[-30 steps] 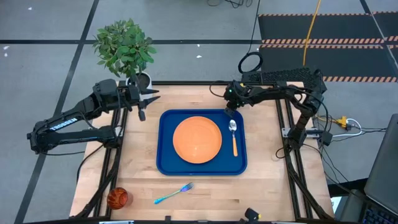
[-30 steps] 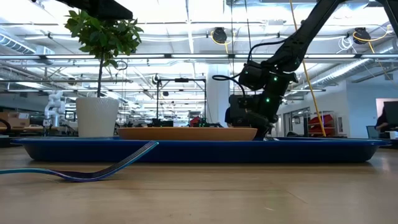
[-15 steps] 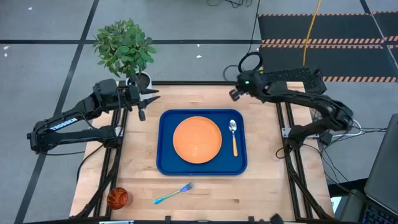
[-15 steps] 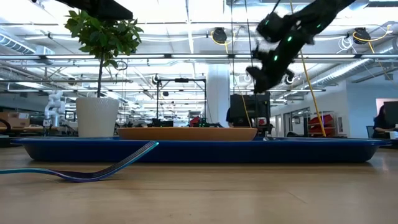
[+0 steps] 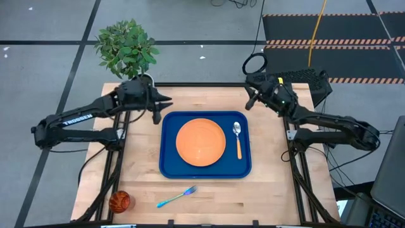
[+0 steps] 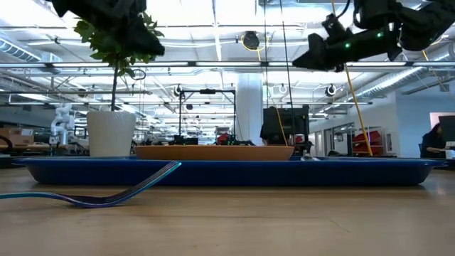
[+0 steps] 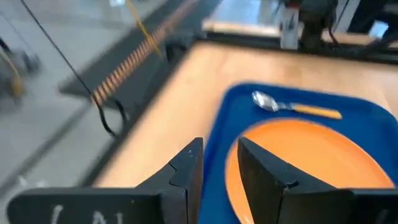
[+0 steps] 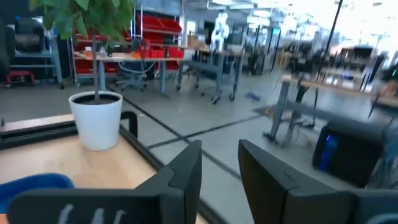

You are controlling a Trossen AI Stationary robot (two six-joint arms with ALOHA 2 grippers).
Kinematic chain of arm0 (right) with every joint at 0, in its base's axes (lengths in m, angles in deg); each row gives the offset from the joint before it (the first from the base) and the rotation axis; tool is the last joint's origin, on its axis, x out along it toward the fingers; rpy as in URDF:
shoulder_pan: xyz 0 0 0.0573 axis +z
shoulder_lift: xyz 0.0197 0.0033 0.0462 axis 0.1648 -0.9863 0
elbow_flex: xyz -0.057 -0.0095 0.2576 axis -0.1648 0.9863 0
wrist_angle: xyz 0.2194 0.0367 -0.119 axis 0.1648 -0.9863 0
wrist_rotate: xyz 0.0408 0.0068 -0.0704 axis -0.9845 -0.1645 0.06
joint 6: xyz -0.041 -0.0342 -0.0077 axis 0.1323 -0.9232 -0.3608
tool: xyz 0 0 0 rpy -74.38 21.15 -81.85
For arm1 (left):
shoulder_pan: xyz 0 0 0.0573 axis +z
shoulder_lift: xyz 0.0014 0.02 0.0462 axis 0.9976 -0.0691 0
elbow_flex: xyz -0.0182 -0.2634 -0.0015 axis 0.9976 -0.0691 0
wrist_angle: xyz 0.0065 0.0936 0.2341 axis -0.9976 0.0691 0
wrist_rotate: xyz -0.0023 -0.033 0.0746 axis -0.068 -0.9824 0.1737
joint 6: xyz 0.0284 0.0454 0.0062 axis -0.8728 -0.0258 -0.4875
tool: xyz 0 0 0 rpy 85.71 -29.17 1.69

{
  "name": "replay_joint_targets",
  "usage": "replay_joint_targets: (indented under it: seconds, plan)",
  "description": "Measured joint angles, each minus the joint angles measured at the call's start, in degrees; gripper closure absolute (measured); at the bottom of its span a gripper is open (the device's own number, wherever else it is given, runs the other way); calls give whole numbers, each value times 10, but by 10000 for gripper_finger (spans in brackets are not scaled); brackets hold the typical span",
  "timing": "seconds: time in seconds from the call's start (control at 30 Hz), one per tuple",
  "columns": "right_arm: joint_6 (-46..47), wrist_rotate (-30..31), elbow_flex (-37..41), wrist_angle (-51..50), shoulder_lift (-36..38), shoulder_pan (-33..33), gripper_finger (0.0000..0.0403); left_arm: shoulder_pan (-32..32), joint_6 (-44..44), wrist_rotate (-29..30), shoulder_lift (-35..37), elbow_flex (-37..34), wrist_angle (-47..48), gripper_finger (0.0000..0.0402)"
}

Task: Pick and place plate/cup/fork/spoon on tray
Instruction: Put the cup on the serving tray to the top left of the plate

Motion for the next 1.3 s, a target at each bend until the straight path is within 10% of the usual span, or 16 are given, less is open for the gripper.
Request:
replay_joint_targets:
  seconds: [0.27,0.63,0.97,1.3]
  plan:
    - [-46,-16,-11,2,26,-4,303,-82,116,35,-17,146,273,298]
    - [-46,-15,-12,25,30,-29,303,-407,328,16,-118,230,355,298]
    - [15,-16,-12,29,30,-31,303,-590,525,-211,-271,237,443,298]
    - [95,-71,-12,24,30,-14,303,-677,557,-109,-289,293,461,298]
